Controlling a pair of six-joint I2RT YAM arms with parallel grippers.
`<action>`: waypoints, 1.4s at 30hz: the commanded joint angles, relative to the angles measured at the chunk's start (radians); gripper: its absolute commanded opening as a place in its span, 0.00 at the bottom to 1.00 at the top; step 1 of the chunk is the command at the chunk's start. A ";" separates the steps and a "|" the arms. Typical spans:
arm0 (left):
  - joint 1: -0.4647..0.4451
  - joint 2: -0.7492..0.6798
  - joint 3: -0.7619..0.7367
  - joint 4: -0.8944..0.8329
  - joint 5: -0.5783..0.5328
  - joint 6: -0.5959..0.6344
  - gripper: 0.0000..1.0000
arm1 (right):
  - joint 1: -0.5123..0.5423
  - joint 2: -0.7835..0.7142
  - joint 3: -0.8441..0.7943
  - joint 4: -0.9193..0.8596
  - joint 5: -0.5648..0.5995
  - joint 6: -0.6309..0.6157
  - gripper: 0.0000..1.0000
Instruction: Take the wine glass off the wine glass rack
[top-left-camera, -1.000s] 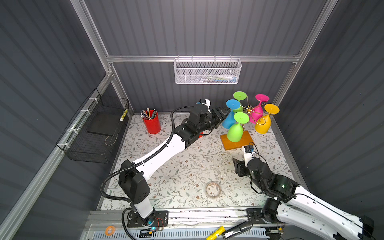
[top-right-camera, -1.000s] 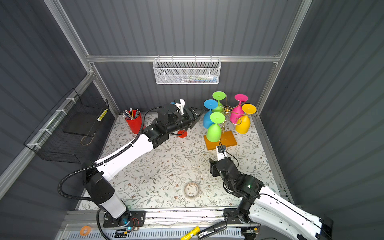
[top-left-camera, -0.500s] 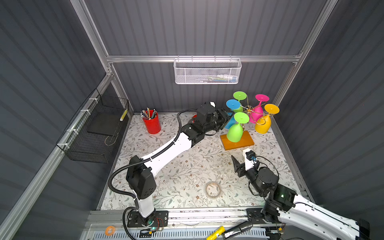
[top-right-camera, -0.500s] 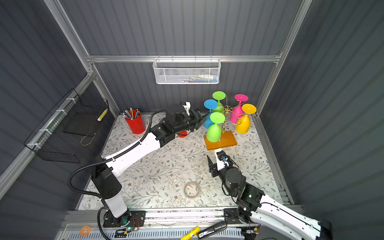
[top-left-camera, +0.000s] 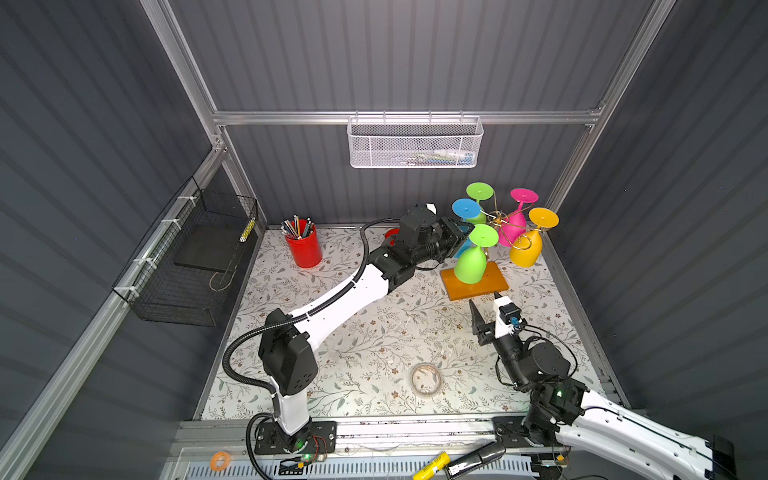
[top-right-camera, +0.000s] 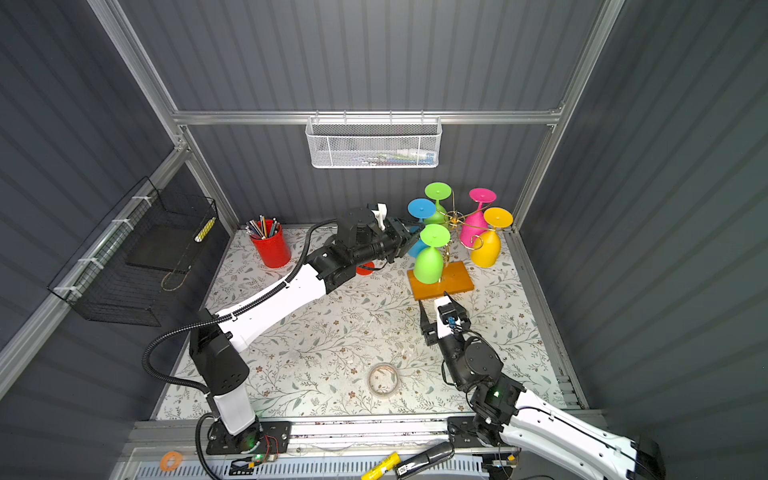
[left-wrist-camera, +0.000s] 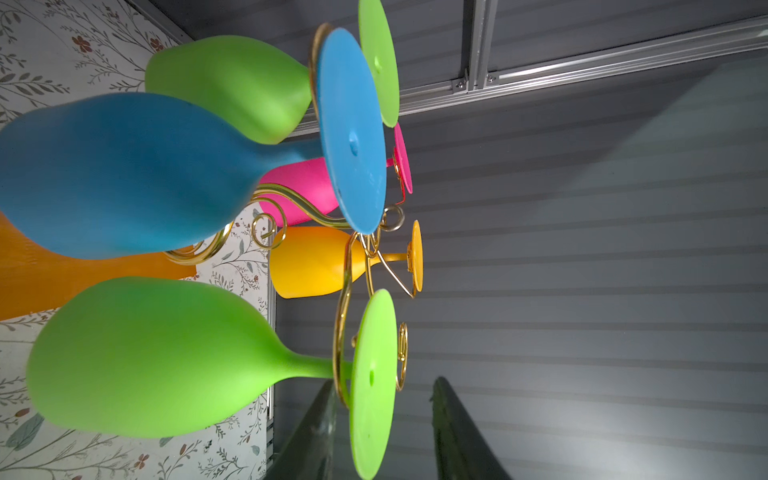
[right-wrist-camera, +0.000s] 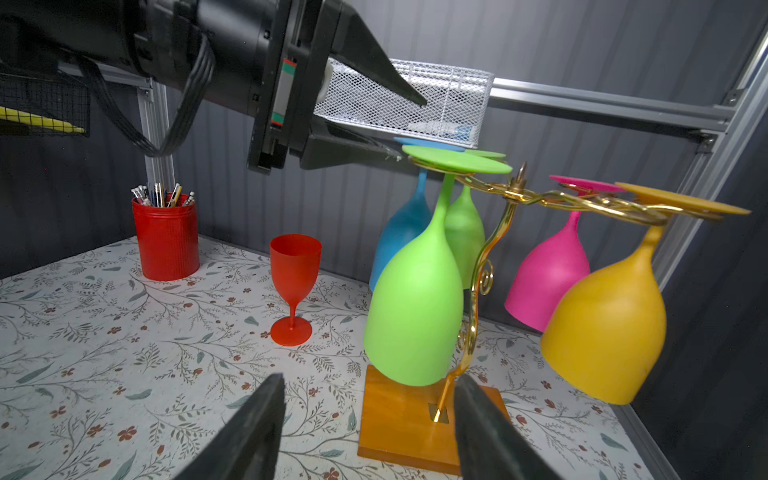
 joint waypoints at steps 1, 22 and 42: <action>-0.007 0.010 0.033 0.002 0.006 -0.007 0.38 | 0.006 -0.013 -0.002 0.039 0.023 -0.023 0.65; -0.010 0.022 0.021 0.024 0.008 -0.013 0.19 | 0.002 0.010 0.006 0.037 0.008 -0.020 0.65; -0.016 0.022 0.018 0.038 0.008 -0.001 0.03 | -0.008 0.034 0.004 0.037 0.009 0.011 0.65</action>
